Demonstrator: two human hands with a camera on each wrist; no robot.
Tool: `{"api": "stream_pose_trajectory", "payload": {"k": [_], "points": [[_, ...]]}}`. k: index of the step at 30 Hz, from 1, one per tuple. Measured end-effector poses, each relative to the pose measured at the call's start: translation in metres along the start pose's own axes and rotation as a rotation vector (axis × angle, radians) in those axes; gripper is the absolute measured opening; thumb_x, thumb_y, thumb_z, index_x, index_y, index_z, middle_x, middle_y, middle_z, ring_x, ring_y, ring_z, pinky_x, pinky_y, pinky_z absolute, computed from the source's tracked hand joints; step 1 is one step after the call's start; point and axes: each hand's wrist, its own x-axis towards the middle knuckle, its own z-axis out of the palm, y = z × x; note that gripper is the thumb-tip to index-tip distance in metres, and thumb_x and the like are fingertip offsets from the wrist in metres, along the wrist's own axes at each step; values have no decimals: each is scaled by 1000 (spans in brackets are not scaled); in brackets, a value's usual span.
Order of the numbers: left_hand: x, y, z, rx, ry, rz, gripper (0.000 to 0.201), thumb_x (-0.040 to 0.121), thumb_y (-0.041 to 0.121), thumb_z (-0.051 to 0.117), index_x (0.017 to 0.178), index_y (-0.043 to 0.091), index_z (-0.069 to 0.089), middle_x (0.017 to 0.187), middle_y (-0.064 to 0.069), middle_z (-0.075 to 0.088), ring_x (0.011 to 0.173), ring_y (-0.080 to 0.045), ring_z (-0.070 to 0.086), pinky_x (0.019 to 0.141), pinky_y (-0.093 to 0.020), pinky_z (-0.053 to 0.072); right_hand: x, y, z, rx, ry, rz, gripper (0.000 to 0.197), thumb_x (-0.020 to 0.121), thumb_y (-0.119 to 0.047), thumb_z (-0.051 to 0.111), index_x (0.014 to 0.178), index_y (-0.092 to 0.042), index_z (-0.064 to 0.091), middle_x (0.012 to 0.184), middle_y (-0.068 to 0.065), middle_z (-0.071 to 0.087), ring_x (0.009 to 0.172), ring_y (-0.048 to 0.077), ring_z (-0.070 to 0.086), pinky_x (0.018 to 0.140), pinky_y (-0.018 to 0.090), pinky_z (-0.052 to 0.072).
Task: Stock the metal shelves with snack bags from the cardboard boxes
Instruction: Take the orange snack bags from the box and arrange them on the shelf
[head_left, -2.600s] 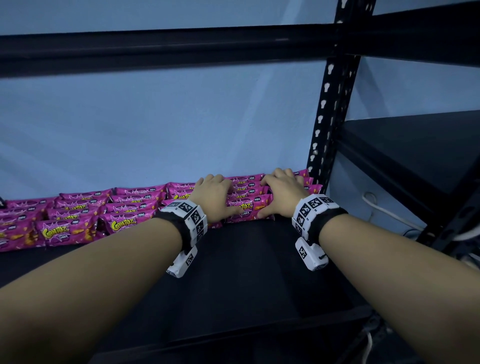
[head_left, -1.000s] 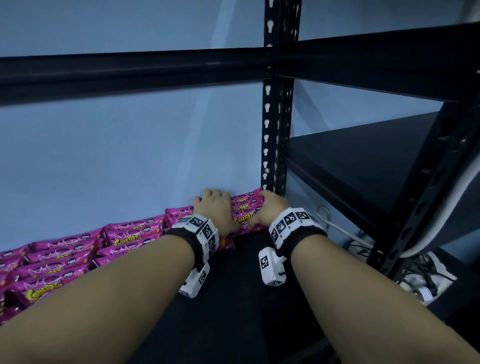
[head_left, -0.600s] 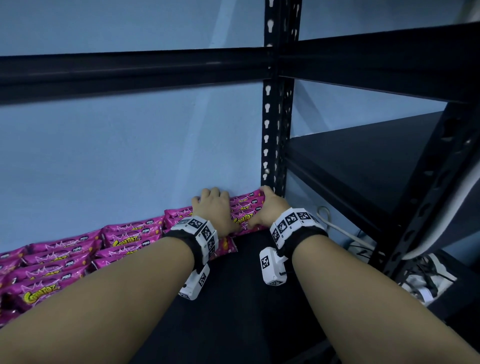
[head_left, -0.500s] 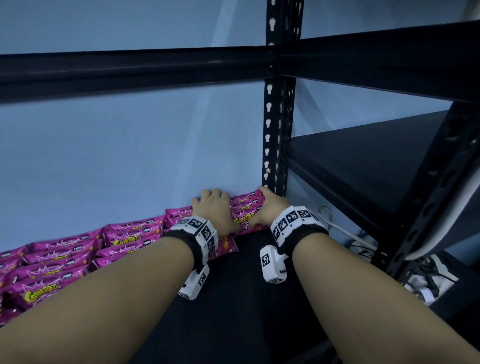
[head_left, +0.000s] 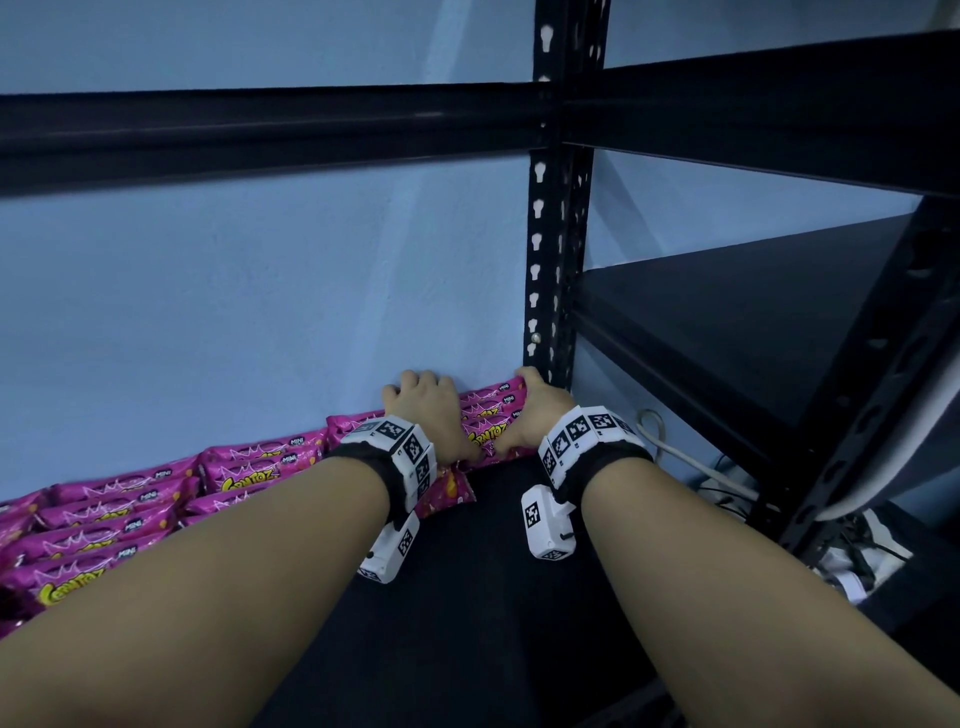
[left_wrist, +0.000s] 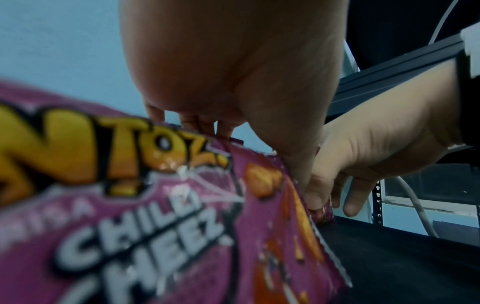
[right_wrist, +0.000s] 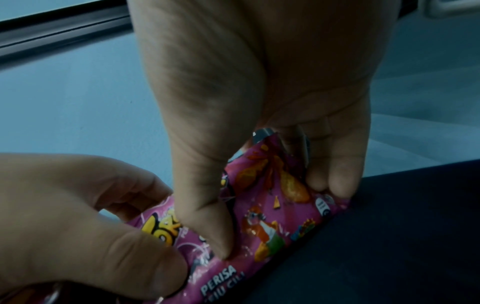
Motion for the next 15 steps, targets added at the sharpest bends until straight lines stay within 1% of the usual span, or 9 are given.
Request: {"api": "stream_pose_trajectory", "payload": {"k": [2, 4, 7, 9, 12, 15], "points": [[0, 0, 0, 11, -13, -3, 90, 59, 76, 74, 125, 19, 53, 127, -3, 52, 121, -25, 44, 100, -41, 38, -1, 0, 1, 2, 13, 6, 121, 52, -30, 96, 149, -36, 23, 106, -4, 61, 92, 20, 65, 83, 37, 61], [1, 0, 0, 15, -26, -13, 94, 58, 77, 74, 127, 17, 52, 129, -5, 51, 123, -27, 43, 101, -43, 39, -1, 1, 1, 6, 19, 9, 115, 51, -29, 96, 144, -33, 26, 102, -4, 61, 87, 18, 65, 79, 36, 61], [0, 0, 0, 13, -23, -30, 97, 56, 77, 74, 129, 18, 51, 129, -6, 48, 123, -28, 42, 100, -43, 39, -2, 1, 1, 14, 30, 5, 113, 53, -28, 95, 143, -32, 27, 100, -4, 61, 84, 16, 64, 74, 33, 60], [-1, 0, 1, 12, -10, -36, 96, 56, 78, 73, 129, 19, 51, 128, -5, 47, 122, -27, 42, 99, -42, 39, -2, 1, 2, 25, 40, 0, 117, 54, -27, 95, 148, -33, 25, 101, -4, 62, 86, 17, 65, 79, 35, 60], [-4, 1, 3, 19, 9, -30, 95, 57, 80, 71, 128, 20, 51, 127, -5, 47, 121, -27, 42, 99, -42, 39, -3, 3, 4, 41, 57, -10, 126, 55, -27, 94, 155, -32, 17, 106, -3, 64, 91, 20, 66, 85, 38, 60], [-7, 2, 4, 5, 21, -17, 93, 59, 79, 70, 128, 20, 49, 128, -6, 48, 122, -28, 42, 99, -43, 38, -2, 5, 6, 61, 61, -23, 126, 54, -28, 95, 154, -31, 18, 109, -2, 64, 94, 21, 66, 87, 37, 60]]}}
